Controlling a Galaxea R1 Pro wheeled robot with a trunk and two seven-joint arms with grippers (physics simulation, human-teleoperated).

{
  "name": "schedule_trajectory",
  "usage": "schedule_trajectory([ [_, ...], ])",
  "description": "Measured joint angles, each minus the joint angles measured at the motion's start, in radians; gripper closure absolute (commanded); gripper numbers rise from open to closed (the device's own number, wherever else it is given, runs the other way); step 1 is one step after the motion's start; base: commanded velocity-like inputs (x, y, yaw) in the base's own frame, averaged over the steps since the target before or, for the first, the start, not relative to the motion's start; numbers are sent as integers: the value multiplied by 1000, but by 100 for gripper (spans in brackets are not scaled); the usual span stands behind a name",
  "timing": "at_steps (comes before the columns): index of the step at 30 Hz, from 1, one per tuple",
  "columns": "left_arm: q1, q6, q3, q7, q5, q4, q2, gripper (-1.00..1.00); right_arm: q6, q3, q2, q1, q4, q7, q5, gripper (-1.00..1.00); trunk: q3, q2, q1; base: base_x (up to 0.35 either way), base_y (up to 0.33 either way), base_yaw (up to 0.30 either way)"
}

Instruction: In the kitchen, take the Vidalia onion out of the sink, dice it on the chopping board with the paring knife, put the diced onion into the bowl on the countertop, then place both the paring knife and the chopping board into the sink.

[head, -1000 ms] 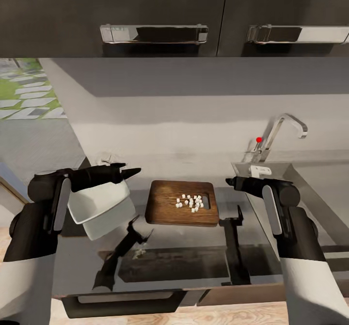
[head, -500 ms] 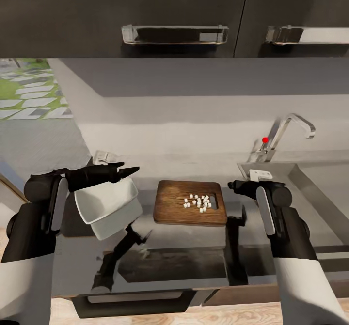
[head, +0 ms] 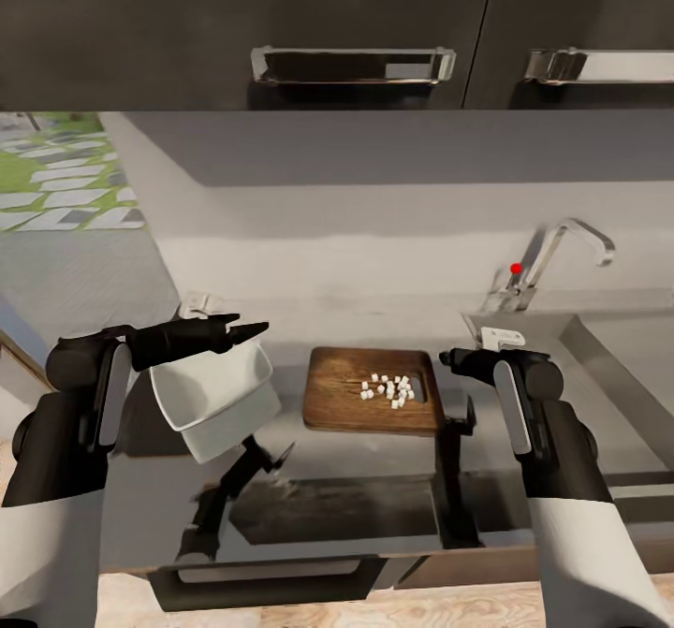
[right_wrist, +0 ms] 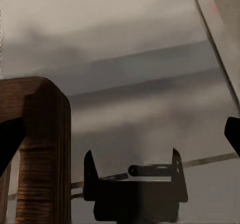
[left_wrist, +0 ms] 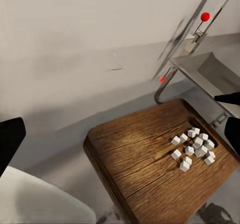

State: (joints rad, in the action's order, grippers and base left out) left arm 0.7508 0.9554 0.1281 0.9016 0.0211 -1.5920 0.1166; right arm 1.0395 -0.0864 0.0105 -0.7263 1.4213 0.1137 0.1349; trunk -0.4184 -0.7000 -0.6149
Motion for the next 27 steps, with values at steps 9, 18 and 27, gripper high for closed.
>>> schedule_trajectory([
  [9, 0, 0, 0, 0, 0, 0, 0, -100, -1, 3, -2, 0, -31, 0, 0, -100, 0, 0, 0, -70, 28, 0],
  [18, 0, 0, 0, 0, 0, 0, 0, -100, -4, 76, -5, 0, -92, 2, 0, -100, 0, 0, 0, -1, 0, 0],
  [27, 0, 0, 0, 0, 0, 0, 0, -100, -5, 81, -5, 0, -92, 2, -1, -100, 0, 0, 0, 0, 0, 0],
])
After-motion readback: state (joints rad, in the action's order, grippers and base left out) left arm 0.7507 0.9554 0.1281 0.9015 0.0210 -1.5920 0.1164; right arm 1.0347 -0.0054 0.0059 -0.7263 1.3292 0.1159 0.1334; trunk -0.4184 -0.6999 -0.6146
